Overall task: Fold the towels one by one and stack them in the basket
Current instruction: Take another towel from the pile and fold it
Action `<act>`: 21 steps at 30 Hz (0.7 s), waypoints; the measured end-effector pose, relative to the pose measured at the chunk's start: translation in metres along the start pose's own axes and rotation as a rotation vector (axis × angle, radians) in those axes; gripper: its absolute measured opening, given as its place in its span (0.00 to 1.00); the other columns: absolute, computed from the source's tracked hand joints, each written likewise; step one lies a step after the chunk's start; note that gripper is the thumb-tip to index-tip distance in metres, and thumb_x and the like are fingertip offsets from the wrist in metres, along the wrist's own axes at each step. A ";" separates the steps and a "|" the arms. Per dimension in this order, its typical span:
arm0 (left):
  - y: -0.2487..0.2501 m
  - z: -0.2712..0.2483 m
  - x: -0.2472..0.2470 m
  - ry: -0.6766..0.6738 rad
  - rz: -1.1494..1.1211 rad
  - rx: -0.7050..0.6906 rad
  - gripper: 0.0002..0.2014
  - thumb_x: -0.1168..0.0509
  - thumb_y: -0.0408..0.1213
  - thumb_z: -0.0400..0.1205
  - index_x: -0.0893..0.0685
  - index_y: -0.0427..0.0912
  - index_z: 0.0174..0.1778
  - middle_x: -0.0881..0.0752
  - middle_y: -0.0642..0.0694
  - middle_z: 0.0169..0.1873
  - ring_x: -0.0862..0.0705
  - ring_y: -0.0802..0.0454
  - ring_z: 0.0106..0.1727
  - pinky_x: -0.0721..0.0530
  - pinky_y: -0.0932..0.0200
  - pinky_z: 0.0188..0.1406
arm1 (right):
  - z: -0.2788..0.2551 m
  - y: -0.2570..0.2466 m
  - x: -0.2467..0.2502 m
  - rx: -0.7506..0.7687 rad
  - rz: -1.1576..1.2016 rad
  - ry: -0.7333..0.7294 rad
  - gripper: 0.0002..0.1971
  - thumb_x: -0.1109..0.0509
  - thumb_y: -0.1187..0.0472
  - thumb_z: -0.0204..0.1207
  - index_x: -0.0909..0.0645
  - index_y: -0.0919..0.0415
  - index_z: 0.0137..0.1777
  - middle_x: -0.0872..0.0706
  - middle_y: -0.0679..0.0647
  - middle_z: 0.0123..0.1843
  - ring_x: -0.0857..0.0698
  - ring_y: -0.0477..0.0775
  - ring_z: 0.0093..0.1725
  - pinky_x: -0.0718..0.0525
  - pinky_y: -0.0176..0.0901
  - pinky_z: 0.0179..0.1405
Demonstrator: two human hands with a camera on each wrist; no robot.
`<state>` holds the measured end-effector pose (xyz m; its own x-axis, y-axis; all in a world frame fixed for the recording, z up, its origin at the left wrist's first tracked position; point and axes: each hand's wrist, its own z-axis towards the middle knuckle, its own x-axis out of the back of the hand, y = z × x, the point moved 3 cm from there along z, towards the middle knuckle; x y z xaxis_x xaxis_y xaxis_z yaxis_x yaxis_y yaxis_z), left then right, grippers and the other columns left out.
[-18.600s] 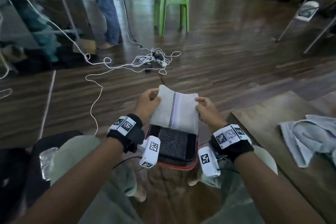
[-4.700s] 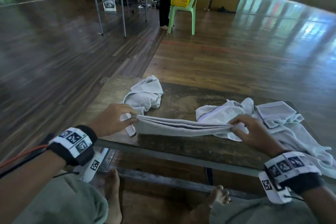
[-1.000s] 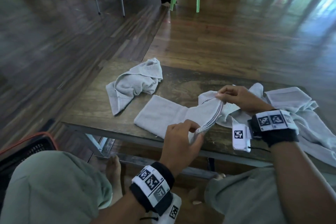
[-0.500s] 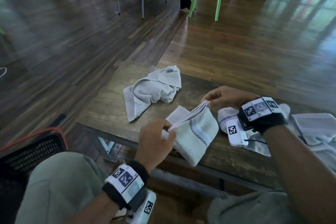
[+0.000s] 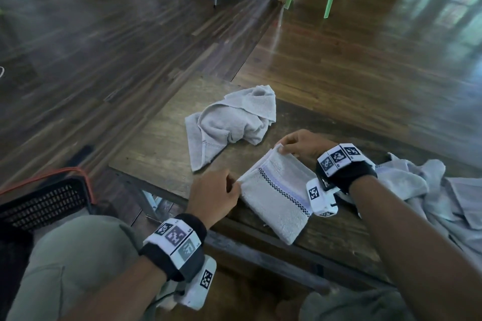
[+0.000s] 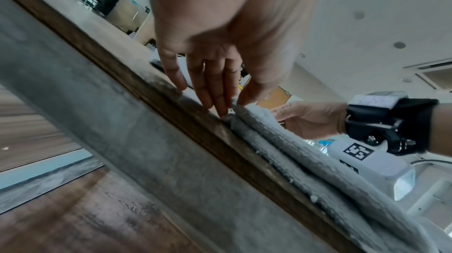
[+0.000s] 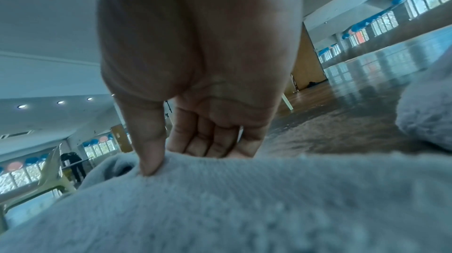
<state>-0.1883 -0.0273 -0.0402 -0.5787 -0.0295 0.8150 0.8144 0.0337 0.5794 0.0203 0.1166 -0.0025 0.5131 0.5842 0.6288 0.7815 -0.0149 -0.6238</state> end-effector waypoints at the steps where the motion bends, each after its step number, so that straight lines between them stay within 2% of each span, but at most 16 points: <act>1: -0.001 0.000 0.000 0.001 0.001 0.004 0.11 0.39 0.48 0.80 0.29 0.52 0.33 0.24 0.55 0.28 0.24 0.55 0.33 0.32 0.58 0.32 | 0.002 -0.001 -0.001 0.007 -0.027 -0.001 0.07 0.30 0.58 0.77 0.13 0.58 0.51 0.13 0.52 0.50 0.17 0.48 0.47 0.19 0.44 0.51; 3: -0.002 0.000 0.000 0.006 0.026 -0.003 0.10 0.38 0.49 0.80 0.26 0.51 0.36 0.21 0.55 0.32 0.22 0.54 0.36 0.29 0.58 0.35 | 0.003 -0.003 -0.002 0.027 -0.065 -0.005 0.07 0.30 0.59 0.77 0.14 0.56 0.52 0.13 0.50 0.48 0.18 0.47 0.47 0.21 0.43 0.49; 5: -0.003 0.000 -0.002 0.006 0.055 -0.009 0.08 0.39 0.51 0.80 0.24 0.52 0.38 0.18 0.55 0.35 0.20 0.54 0.39 0.26 0.57 0.39 | 0.004 -0.006 -0.005 0.047 -0.103 0.006 0.10 0.31 0.58 0.77 0.14 0.58 0.55 0.14 0.50 0.48 0.18 0.47 0.47 0.24 0.40 0.45; 8: -0.004 0.001 -0.002 -0.008 0.052 0.005 0.07 0.39 0.51 0.80 0.23 0.54 0.41 0.17 0.56 0.38 0.19 0.56 0.42 0.26 0.57 0.44 | 0.005 -0.009 -0.009 0.075 -0.168 0.044 0.11 0.31 0.59 0.77 0.14 0.59 0.57 0.13 0.50 0.51 0.17 0.48 0.51 0.26 0.41 0.48; 11: -0.005 0.000 -0.001 -0.021 0.011 0.011 0.07 0.38 0.50 0.80 0.22 0.53 0.48 0.15 0.56 0.41 0.18 0.56 0.45 0.25 0.59 0.42 | 0.004 -0.015 -0.015 0.128 -0.263 0.067 0.12 0.32 0.61 0.78 0.17 0.56 0.61 0.17 0.47 0.55 0.21 0.45 0.55 0.28 0.40 0.53; 14: -0.004 -0.002 0.000 -0.012 -0.039 -0.001 0.10 0.38 0.50 0.80 0.21 0.52 0.53 0.16 0.57 0.44 0.19 0.57 0.46 0.26 0.61 0.41 | 0.001 -0.017 -0.018 0.147 -0.361 0.059 0.11 0.33 0.61 0.79 0.15 0.53 0.58 0.16 0.49 0.56 0.20 0.45 0.56 0.27 0.40 0.52; 17: -0.001 -0.001 -0.001 -0.006 -0.015 -0.040 0.09 0.37 0.53 0.80 0.19 0.54 0.49 0.16 0.58 0.43 0.18 0.58 0.45 0.22 0.60 0.41 | -0.008 -0.010 -0.015 0.107 -0.427 0.074 0.10 0.32 0.60 0.78 0.14 0.56 0.57 0.12 0.54 0.57 0.16 0.50 0.53 0.25 0.41 0.49; 21: 0.000 0.003 0.001 -0.019 0.036 -0.054 0.05 0.36 0.50 0.79 0.20 0.56 0.39 0.16 0.58 0.39 0.18 0.58 0.44 0.20 0.56 0.48 | -0.045 0.010 -0.022 0.040 -0.389 0.032 0.09 0.32 0.60 0.78 0.13 0.60 0.54 0.11 0.51 0.51 0.14 0.47 0.44 0.22 0.32 0.40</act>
<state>-0.1888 -0.0241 -0.0387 -0.5493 -0.0098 0.8356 0.8356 -0.0199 0.5490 0.0330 0.0675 -0.0016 0.1930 0.5141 0.8358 0.9055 0.2348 -0.3535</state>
